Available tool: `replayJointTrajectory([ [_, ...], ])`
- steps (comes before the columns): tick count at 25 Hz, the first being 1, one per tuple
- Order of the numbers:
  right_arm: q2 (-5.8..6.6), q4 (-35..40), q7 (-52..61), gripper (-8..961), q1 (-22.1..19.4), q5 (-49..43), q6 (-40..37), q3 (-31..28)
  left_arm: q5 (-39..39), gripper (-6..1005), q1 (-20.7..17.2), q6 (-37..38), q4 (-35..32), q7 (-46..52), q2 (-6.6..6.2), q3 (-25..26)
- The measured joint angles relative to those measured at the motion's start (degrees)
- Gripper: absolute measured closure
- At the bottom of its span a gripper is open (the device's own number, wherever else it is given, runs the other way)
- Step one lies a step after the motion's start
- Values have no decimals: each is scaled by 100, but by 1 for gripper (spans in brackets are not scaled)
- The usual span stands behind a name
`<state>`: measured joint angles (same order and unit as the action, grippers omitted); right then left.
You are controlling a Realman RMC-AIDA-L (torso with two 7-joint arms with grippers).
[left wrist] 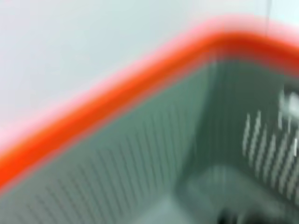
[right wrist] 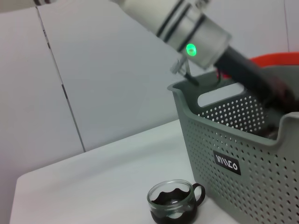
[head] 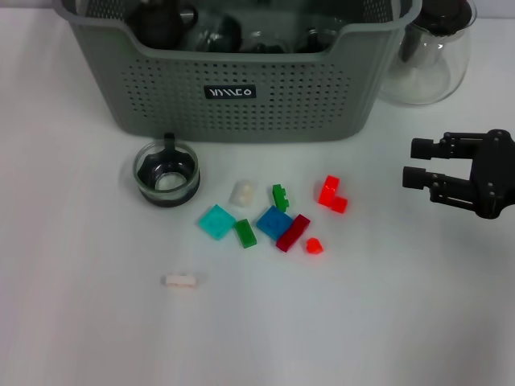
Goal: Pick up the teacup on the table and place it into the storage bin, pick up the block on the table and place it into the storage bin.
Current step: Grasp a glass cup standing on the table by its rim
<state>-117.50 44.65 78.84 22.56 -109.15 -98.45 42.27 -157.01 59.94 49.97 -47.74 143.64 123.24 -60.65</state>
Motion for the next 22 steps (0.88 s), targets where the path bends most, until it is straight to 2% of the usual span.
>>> replayJointTrajectory([
  [2, 0, -1, 1, 465, 1, 0, -3, 1, 899, 580, -593, 202, -957, -282, 65, 170],
  [5, 5, -1, 2, 464, 2, 4, -10, 0, 2419, 551, -1345, 685, -1865, -880, 43, 407],
  [6, 6, 0, 1, 464, 5, 9, -11, 0, 2981, 542, -1555, 990, -2045, -1179, 37, 663],
  [8, 7, 0, 1, 464, 14, 19, -13, 0, 4076, 523, -1872, 1772, -2200, -1857, 38, 1315],
  [9, 8, 0, 1, 464, 23, 25, -16, 1, 4701, 514, -2024, 2389, -2132, -2309, 35, 1812],
  [10, 8, 0, 1, 464, 28, 26, -17, 0, 5049, 504, -2099, 2737, -2089, -2541, 29, 2055],
  [11, 8, 0, 1, 464, 31, 27, -19, 0, 5580, 495, -2228, 3520, -1886, -2906, -32, 2516],
  [13, 8, -1, 0, 465, 31, 24, -19, -3, 6048, 500, -2384, 4627, -1514, -3355, -180, 3131],
  [15, 9, 0, 0, 465, 30, 15, -19, -6, 6058, 505, -2535, 5277, -1258, -3761, -285, 3559],
  [17, 9, 0, 0, 465, 30, 9, -19, -8, 5651, 510, -2737, 5602, -1240, -4233, -278, 3782],
  [20, 8, 0, 0, 465, 41, 3, -18, -9, 4511, 518, -2990, 5725, -1501, -5061, -182, 3753],
  [22, 6, 0, 0, 465, 51, 2, -16, -8, 3546, 523, -3128, 5719, -1737, -5706, -62, 3541],
])
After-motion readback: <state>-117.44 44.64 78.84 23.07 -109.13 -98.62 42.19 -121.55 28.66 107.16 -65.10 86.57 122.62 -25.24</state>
